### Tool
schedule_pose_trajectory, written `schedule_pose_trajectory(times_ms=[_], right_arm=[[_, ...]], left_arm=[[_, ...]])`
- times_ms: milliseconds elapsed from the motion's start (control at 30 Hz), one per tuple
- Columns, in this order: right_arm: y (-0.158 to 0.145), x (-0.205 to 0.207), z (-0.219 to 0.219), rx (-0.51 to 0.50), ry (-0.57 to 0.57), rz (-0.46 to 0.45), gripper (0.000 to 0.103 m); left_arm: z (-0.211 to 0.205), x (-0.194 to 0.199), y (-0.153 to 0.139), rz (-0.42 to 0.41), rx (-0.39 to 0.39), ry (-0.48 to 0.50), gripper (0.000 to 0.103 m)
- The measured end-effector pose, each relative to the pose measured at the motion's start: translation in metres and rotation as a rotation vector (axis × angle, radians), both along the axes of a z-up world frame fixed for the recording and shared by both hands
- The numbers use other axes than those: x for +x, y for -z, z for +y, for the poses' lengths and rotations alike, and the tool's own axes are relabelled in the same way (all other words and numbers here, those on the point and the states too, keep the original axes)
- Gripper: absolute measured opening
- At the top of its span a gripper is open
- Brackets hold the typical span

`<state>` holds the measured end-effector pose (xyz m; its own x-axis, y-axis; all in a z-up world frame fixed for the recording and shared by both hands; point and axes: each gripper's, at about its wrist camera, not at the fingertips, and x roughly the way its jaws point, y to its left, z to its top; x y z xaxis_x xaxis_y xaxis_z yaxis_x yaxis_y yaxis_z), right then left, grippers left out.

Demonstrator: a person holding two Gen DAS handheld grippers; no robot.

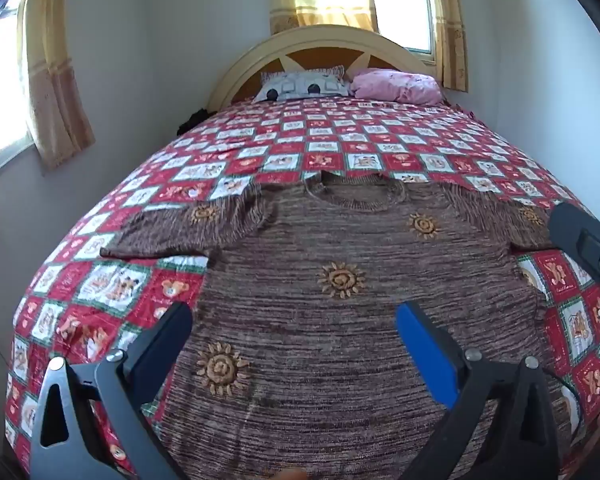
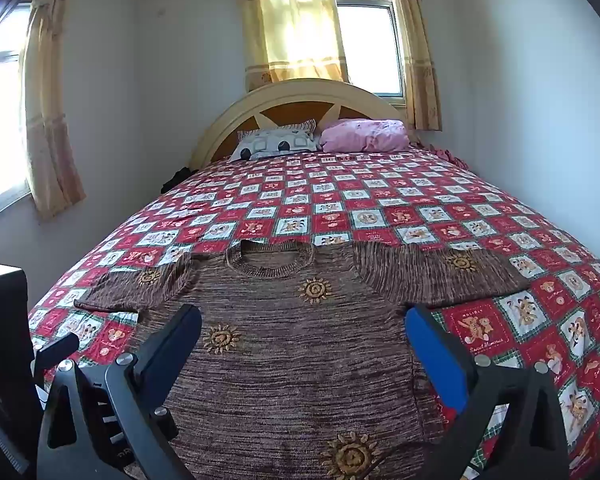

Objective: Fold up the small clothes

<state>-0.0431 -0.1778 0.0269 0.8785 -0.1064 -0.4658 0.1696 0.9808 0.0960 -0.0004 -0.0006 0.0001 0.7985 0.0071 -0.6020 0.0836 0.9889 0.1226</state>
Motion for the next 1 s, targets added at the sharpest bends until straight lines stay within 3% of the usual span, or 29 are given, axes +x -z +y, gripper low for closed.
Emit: schedule_pose_trajectory(times_ms=[133,267,467,1000], right_arm=[[0.002,0.000,-0.001,0.002,-0.004,-0.003,0.102],[0.001,-0.003,0.003,-0.012,-0.003,-0.007,0.102],[0.000,-0.001,0.004,-0.006,0.000,-0.006,0.102],[0.003,-0.003,0.006,-0.010,-0.001,-0.002,0.102]], left_arm=[[-0.010,-0.005,-0.001,-0.010,0.032,-0.014,0.103],[0.007,0.001,0.010,0.057,-0.063,-0.032,0.103],[0.006,0.003,0.004,0.051,-0.017,-0.041,0.103],[0.010,-0.002,-0.004,0.009,-0.010,-0.036,0.103]])
